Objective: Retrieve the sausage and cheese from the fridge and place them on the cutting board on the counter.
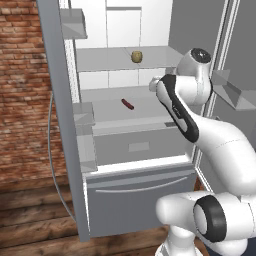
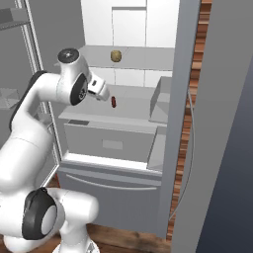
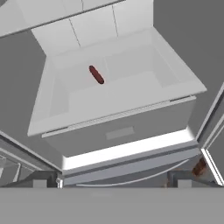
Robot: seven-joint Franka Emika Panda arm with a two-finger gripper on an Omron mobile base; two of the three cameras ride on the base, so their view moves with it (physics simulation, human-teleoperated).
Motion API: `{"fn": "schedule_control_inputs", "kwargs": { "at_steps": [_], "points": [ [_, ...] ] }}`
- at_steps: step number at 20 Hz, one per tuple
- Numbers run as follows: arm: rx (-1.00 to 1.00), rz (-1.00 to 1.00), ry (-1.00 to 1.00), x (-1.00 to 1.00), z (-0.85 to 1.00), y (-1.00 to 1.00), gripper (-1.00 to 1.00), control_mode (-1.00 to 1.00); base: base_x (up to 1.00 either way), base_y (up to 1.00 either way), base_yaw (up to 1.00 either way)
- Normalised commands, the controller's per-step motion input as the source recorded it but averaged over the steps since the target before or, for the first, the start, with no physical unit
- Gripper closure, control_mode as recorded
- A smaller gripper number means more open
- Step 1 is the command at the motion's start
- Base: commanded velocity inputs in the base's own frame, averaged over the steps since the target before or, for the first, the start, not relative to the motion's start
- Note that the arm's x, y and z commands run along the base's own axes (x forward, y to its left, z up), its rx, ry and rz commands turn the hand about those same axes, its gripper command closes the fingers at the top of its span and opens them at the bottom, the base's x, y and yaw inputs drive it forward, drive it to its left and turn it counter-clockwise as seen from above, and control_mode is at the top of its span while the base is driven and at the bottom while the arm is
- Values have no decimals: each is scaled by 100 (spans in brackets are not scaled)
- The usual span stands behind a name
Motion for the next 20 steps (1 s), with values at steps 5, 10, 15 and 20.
{"fn": "schedule_control_inputs", "kwargs": {
  "at_steps": [5,10,15,20],
  "points": [
    [0,4,-24,-8,30,-1,-100,-100,0,0,0],
    [0,1,-5,0,15,0,-100,100,0,0,0],
    [0,0,0,0,0,0,-100,100,0,0,-4],
    [0,0,0,0,0,0,-100,100,8,0,-4]
  ]
}}
